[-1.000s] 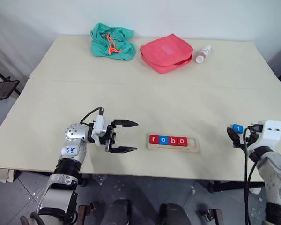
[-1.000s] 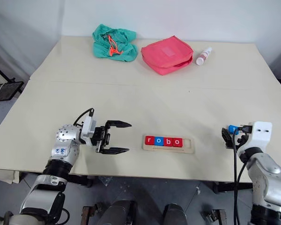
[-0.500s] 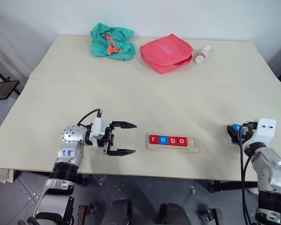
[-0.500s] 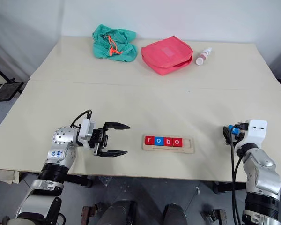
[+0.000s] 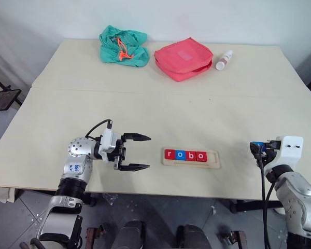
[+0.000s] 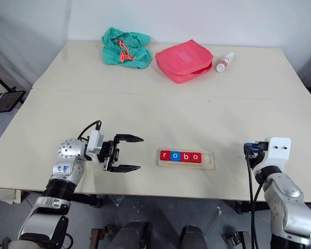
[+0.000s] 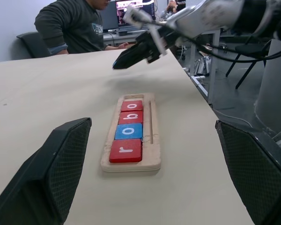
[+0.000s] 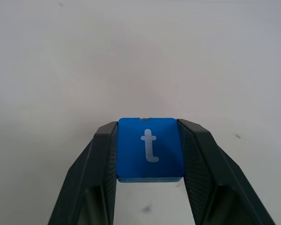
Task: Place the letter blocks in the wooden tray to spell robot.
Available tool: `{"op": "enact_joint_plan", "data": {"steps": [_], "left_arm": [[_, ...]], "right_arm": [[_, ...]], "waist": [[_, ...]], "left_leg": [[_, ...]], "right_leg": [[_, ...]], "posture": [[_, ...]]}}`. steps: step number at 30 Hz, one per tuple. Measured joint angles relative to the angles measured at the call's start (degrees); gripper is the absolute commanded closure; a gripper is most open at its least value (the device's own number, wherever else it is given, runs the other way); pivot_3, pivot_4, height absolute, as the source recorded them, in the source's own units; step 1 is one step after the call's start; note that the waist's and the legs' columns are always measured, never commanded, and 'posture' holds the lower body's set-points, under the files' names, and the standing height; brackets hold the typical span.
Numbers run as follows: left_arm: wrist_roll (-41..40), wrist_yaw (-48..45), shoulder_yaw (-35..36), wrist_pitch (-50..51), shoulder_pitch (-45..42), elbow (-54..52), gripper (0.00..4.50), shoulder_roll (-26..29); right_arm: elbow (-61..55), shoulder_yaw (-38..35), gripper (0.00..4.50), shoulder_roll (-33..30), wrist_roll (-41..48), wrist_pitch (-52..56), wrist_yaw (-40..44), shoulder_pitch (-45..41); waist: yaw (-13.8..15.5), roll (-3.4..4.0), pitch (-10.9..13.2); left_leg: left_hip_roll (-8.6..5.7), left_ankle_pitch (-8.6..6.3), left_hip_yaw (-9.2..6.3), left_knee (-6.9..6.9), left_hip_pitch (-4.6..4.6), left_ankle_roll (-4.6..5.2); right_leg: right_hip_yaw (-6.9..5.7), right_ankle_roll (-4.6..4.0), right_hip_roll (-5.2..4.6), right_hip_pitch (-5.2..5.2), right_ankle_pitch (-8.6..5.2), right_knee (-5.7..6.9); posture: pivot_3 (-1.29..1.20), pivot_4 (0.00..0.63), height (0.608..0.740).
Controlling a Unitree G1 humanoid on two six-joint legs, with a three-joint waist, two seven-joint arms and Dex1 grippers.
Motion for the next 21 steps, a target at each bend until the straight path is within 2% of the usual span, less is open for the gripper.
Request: {"op": "enact_joint_plan", "data": {"steps": [5, 12, 21], "left_arm": [[0.0, 0.0, 0.1, -1.0, -1.8, 2.6, 0.0, -0.2], [0.0, 0.0, -0.1, -1.6, -2.5, 3.9, 0.0, -0.6], [0.0, 0.0, -0.1, -1.8, -2.6, 3.8, 0.0, -0.6]], "right_arm": [[-10.8, 2.6, 3.03, 5.0, 2.0, 5.6, -3.5, 6.2], [-11.3, 5.1, 3.03, 7.2, 1.8, 6.5, -5.2, 7.9], [-10.4, 6.3, 0.03, 7.2, 0.6, 3.4, -4.1, 8.3]], "waist": [[0.1, 0.0, 0.0], [0.0, 0.0, 0.0], [0.0, 0.0, 0.0]], "left_leg": [[-0.02, 0.0, -0.06, 0.01, 0.0, -0.01], [-0.03, 0.0, 0.03, 0.01, 0.03, 0.0], [-0.03, 0.0, 0.03, 0.01, 0.03, 0.0]], "right_leg": [[0.01, 0.0, 0.01, 0.0, 0.0, 0.06], [0.13, 0.0, 0.01, -0.05, 0.0, 0.07], [0.13, 0.0, 0.01, -0.05, 0.0, 0.08]], "posture": [[0.0, 0.15, 0.74], [0.0, 0.15, 0.74], [0.0, 0.15, 0.74]]}}
